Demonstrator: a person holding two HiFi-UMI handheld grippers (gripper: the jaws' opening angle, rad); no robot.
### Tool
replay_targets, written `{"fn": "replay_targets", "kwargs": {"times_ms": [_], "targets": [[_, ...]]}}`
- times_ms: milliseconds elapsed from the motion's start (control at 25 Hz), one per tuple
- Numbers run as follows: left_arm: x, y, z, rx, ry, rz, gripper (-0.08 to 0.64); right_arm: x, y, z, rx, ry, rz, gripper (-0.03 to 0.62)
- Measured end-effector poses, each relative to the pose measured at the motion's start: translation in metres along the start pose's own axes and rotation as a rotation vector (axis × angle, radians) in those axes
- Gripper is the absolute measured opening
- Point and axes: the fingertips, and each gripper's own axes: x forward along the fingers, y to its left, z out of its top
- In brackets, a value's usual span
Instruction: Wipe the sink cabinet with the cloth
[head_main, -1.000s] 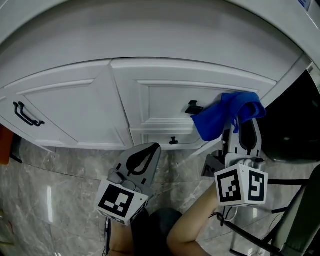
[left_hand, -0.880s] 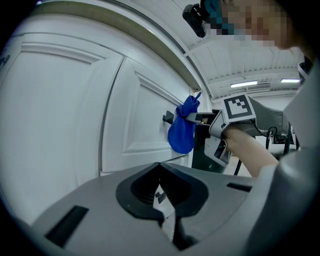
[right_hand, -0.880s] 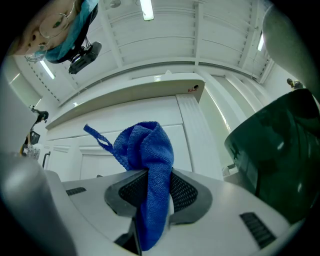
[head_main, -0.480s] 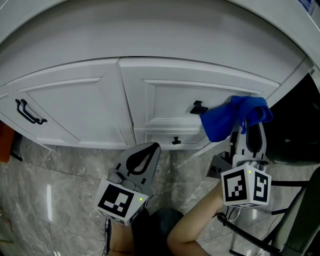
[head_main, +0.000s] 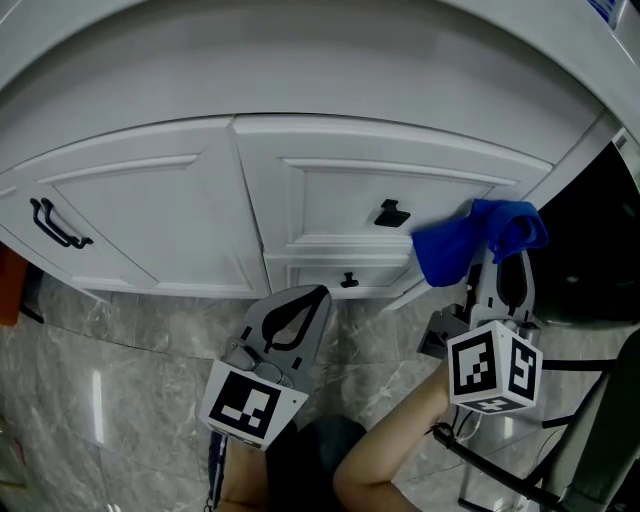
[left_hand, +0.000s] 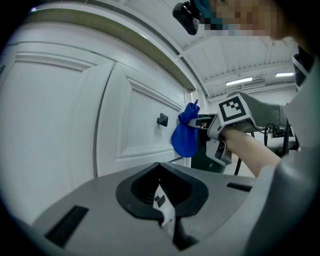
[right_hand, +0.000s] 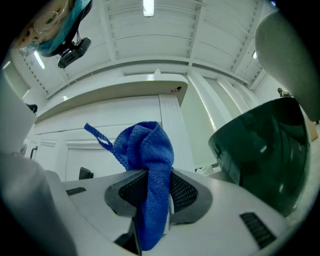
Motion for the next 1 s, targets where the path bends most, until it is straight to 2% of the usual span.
{"fn": "replay_targets", "kwargs": {"times_ms": [120,320,480,560,640,760,840,920,1000], "targets": [[0.007,-0.008,0.004,0.071,-0.044,-0.006,0.005,-0.001,-0.014,-0.006,-0.017,0.018,-0.045,0.121],[0.021,-0.032,0.009,0.044,-0.161,-0.069,0.005,-0.002,-0.025,-0.013,-0.004,0.026,-0.068,0.121],[0.030,-0.051,-0.005,0.116,-0.116,-0.136,0.005,-0.001,-0.025,-0.013,-0.008,0.027,-0.061,0.121],[0.035,-0.053,-0.013,0.138,-0.092,-0.131,0.005,-0.001,-0.025,-0.013,-0.005,0.028,-0.055,0.121],[0.040,-0.050,-0.018,0.100,-0.096,-0.106,0.005,-0.001,-0.025,-0.013,-0.003,0.028,-0.051,0.121],[0.044,-0.038,-0.025,-0.080,-0.124,-0.072,0.005,0.000,-0.025,-0.013,-0.009,0.039,-0.045,0.121],[0.044,-0.033,-0.027,-0.153,-0.132,-0.067,0.005,-0.001,-0.023,-0.012,0.010,0.053,-0.023,0.121],[0.044,-0.033,-0.028,-0.139,-0.121,-0.065,0.005,-0.002,-0.014,-0.006,0.085,0.053,0.037,0.121],[0.045,-0.036,-0.029,-0.112,-0.096,-0.068,0.005,-0.003,0.007,0.004,0.156,0.047,0.150,0.121]]}}
